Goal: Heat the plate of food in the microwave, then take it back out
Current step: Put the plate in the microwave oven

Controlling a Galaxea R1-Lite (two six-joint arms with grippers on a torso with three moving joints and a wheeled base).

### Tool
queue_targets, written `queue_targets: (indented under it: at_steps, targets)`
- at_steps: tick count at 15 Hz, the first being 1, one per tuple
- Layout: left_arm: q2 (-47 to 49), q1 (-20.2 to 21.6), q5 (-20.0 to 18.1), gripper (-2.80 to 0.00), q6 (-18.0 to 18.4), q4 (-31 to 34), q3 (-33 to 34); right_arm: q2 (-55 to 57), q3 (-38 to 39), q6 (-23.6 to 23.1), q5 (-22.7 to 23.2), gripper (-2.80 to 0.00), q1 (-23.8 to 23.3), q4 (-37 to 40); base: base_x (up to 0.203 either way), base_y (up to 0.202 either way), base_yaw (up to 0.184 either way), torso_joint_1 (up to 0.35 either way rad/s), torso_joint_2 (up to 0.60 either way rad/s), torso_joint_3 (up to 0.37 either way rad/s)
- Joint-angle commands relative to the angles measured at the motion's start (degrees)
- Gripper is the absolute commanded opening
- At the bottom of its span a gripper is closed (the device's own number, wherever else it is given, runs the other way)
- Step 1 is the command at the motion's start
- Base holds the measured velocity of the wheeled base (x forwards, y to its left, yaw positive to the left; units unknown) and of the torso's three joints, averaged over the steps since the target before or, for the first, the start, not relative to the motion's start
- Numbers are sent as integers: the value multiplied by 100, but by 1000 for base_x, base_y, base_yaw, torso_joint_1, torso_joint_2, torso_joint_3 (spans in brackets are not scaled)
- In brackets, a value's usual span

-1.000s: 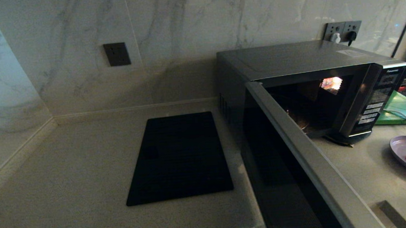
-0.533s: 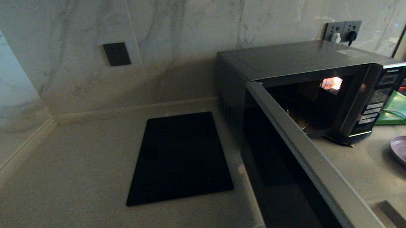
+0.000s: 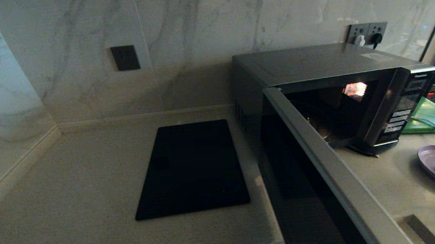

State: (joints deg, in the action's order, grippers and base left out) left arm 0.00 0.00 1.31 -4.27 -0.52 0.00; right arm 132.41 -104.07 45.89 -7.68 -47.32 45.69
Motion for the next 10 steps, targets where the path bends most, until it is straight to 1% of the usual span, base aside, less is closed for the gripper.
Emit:
queue_targets:
  at_steps: [1, 10]
  targets:
    - [4, 0, 1, -280, -4, -1, 0, 38, 43, 26, -5, 0, -1, 28, 0, 0, 0, 0, 0, 0]
    - [3, 0, 1, -280, -4, -1, 0, 101, 166, -18, 3, 0, 39, 22, 0, 0, 0, 0, 0, 0]
